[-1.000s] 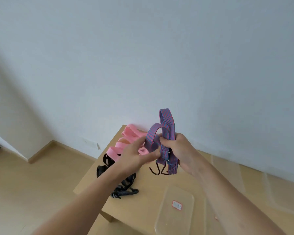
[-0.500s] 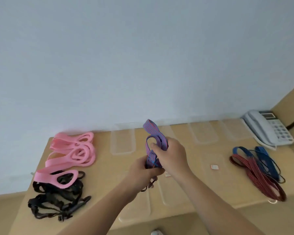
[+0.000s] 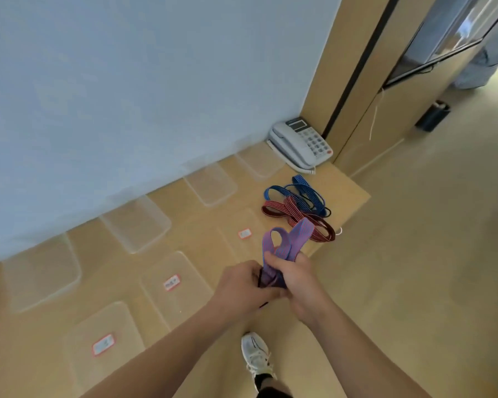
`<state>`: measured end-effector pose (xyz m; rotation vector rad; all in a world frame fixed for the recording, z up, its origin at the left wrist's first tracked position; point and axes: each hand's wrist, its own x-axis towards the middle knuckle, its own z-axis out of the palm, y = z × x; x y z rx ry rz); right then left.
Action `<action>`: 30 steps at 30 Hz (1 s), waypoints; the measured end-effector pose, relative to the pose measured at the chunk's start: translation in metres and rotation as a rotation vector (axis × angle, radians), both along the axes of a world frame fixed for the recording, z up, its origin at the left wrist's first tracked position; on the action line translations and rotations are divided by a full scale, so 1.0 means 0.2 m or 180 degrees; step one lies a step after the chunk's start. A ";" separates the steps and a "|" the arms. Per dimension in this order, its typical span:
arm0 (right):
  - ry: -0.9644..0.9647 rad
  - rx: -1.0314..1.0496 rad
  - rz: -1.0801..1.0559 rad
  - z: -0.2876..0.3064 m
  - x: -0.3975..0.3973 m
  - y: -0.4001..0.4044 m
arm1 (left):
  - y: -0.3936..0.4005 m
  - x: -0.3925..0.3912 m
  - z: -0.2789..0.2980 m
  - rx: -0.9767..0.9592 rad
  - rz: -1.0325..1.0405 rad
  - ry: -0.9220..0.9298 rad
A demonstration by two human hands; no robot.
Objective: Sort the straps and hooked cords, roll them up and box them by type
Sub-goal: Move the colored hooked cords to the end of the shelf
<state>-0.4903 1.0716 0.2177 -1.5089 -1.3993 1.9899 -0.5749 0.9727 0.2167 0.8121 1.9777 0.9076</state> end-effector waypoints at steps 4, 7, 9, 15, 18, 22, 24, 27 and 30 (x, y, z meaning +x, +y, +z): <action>-0.0035 0.0719 0.0032 0.03 -0.02 0.39 | 0.24 0.01 -0.02 0.0400 0.0400 -0.0136; -0.0333 0.2002 0.0527 0.09 -0.07 0.75 | 0.44 -0.05 -0.02 0.0384 0.0675 -0.0002; -0.0932 0.3192 0.1068 0.09 -0.11 0.99 | 0.58 -0.08 -0.02 0.0327 0.0830 0.0151; -0.2484 0.3681 0.2401 -0.20 -0.24 1.32 | 0.80 -0.11 -0.04 0.0234 0.1179 0.0415; -0.2591 0.3678 0.2511 -0.36 -0.25 1.32 | 0.82 -0.13 -0.08 0.0096 0.1216 0.0561; -0.2633 0.3733 0.2557 -0.43 -0.29 1.34 | 0.83 -0.15 -0.11 0.0004 0.1241 0.0694; -0.2593 0.3693 0.2585 -0.44 -0.31 1.36 | 0.84 -0.16 -0.11 -0.0033 0.1237 0.0751; -0.2501 0.3580 0.2650 -0.43 -0.32 1.38 | 0.84 -0.16 -0.11 -0.0048 0.1135 0.0889; -0.2364 0.3456 0.2660 -0.39 -0.31 1.39 | 0.82 -0.15 -0.15 -0.0043 0.0901 0.1123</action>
